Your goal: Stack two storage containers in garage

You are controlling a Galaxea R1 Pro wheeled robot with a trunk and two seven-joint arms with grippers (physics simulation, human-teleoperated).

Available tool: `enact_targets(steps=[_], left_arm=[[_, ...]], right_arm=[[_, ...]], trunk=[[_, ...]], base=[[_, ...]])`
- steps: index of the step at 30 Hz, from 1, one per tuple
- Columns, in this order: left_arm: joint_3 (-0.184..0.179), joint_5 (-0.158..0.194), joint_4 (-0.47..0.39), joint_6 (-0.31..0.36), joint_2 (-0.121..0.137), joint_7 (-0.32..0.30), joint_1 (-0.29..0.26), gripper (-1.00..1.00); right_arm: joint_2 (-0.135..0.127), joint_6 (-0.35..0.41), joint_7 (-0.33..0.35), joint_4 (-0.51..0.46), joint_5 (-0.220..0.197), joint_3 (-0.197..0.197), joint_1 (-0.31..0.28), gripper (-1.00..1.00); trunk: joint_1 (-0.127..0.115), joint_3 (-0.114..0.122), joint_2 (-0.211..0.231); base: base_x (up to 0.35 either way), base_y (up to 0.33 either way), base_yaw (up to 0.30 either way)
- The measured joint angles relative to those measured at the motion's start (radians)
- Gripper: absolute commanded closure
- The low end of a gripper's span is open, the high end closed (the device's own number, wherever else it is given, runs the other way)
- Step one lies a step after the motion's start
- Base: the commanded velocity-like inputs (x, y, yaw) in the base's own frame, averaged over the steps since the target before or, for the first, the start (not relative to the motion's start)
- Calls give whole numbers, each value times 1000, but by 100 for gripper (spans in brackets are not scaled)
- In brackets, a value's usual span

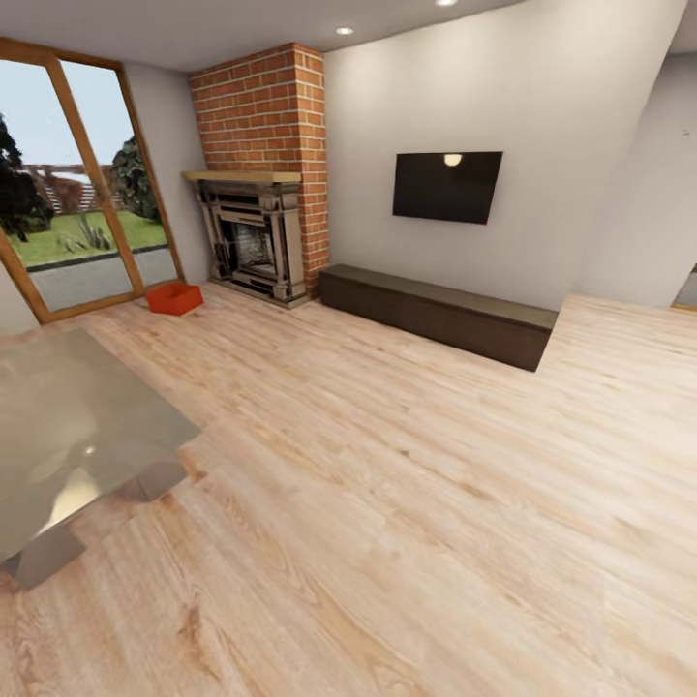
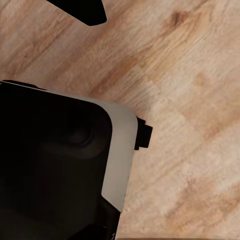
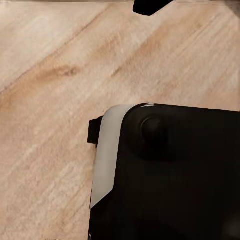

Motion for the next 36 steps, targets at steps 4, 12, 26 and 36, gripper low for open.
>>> enact_targets(steps=[4, 12, 26, 36], left_arm=[[0, 0, 0, 0, 0, 0, 0, -100], [0, 0, 0, 0, 0, 0, 0, -100], [0, 0, 0, 0, 0, 0, 0, -100], [0, 0, 0, 0, 0, 0, -1, -100]], right_arm=[[0, 0, 0, 0, 0, 0, 0, -100], [0, 0, 0, 0, 0, 0, 0, -100], [0, 0, 0, 0, 0, 0, 0, -100], [0, 0, 0, 0, 0, 0, 0, -100]], trunk=[[0, 0, 0], [0, 0, 0], [0, 0, 0], [0, 0, 0]], base=[[322, -93, 134], [322, -94, 9], [322, -94, 0], [322, -94, 0]])
